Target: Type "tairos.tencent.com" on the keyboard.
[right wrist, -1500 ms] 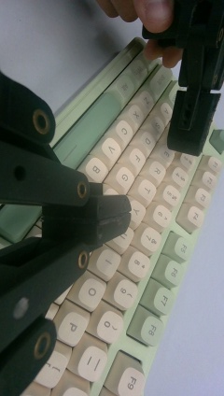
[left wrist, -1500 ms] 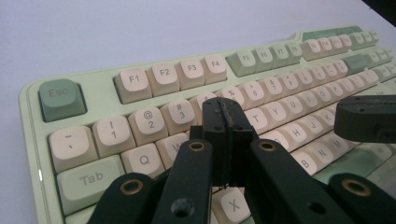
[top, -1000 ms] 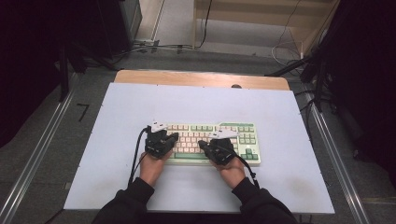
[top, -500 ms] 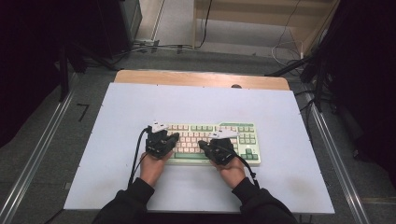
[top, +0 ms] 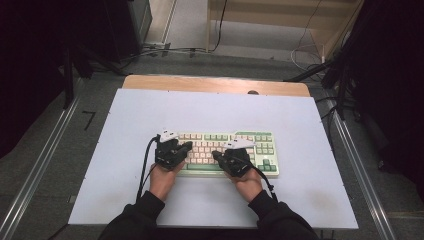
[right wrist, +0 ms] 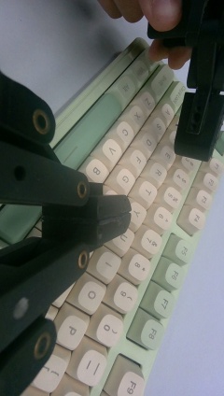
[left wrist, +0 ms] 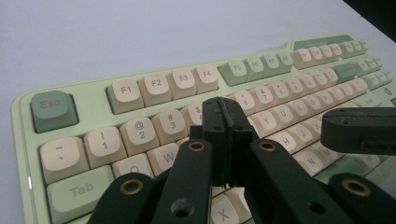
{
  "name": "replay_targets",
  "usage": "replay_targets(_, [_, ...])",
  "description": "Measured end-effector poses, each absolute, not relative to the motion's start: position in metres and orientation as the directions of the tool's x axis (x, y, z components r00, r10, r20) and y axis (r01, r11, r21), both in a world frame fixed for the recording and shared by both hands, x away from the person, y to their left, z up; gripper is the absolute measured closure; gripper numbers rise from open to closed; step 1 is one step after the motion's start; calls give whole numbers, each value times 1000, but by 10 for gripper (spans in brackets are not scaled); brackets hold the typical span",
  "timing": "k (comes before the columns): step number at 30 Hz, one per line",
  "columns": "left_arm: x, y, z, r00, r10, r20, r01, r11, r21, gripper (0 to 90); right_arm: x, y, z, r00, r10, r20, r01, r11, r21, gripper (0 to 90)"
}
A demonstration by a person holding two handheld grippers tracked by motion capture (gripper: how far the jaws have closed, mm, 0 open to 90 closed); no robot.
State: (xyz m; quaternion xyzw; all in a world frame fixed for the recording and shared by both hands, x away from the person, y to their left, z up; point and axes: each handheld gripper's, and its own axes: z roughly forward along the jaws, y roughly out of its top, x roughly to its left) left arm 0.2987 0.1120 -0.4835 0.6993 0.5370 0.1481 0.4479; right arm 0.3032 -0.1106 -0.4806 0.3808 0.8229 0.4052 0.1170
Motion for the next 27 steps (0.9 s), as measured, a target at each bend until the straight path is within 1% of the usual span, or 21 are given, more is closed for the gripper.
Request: replay_targets(27, [299, 111, -484, 382, 883, -274, 622, -27, 782, 900, 302, -104, -486, -698, 708, 107, 529, 410, 743, 877])
